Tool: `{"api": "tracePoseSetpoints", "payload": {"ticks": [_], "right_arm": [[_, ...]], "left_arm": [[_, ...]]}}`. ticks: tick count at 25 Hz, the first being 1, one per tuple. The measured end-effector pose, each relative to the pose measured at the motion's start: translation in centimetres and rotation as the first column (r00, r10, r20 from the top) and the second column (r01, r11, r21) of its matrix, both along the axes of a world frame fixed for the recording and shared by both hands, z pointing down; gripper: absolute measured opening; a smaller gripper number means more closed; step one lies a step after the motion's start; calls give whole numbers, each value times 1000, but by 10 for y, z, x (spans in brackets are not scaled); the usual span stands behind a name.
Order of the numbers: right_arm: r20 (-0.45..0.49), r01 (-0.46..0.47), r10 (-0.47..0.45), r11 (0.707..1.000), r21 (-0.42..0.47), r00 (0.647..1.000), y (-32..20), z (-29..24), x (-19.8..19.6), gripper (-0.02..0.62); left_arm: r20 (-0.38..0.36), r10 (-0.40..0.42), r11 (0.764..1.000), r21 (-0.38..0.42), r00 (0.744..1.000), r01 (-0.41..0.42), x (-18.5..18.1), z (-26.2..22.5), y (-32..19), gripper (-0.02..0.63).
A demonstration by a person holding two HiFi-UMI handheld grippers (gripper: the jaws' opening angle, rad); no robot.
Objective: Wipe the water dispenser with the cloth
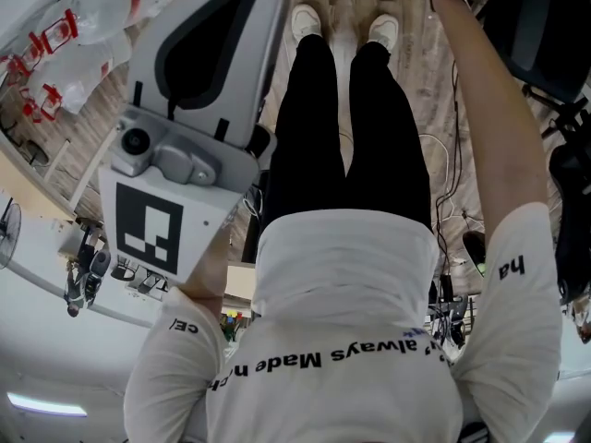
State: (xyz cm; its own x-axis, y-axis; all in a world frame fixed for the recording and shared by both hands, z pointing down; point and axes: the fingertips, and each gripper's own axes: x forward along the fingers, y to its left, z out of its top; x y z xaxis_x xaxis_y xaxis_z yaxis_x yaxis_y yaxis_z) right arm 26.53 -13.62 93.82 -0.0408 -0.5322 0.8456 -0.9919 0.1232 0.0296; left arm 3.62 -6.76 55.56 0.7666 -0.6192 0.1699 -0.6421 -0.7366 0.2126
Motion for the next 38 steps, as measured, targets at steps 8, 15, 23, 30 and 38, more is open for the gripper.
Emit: {"api": "tracePoseSetpoints", "payload": {"ticks": [8, 15, 23, 30, 38], "right_arm": [[29, -16, 15, 999, 42, 999, -1, -11, -6, 63], [85, -51, 36, 983, 177, 996, 4, -78, -10, 63], [87, -23, -4, 951, 308, 996, 19, -173, -24, 63], [96, 10, -53, 913, 407, 994, 30, -252, -43, 63], [98, 40, -98, 879, 476, 990, 50, -334, -74, 63]], "left_arm": [[-1, -40, 999, 25, 999, 40, -12, -7, -10, 18], [-5, -80, 996, 43, 997, 80, -23, -29, -10, 18], [-15, -129, 991, 45, 991, 130, -35, -54, -6, 18], [-27, -169, 983, 66, 985, 170, -44, -71, -8, 18], [-9, -216, 976, 39, 976, 216, -58, -80, -7, 18]]}}
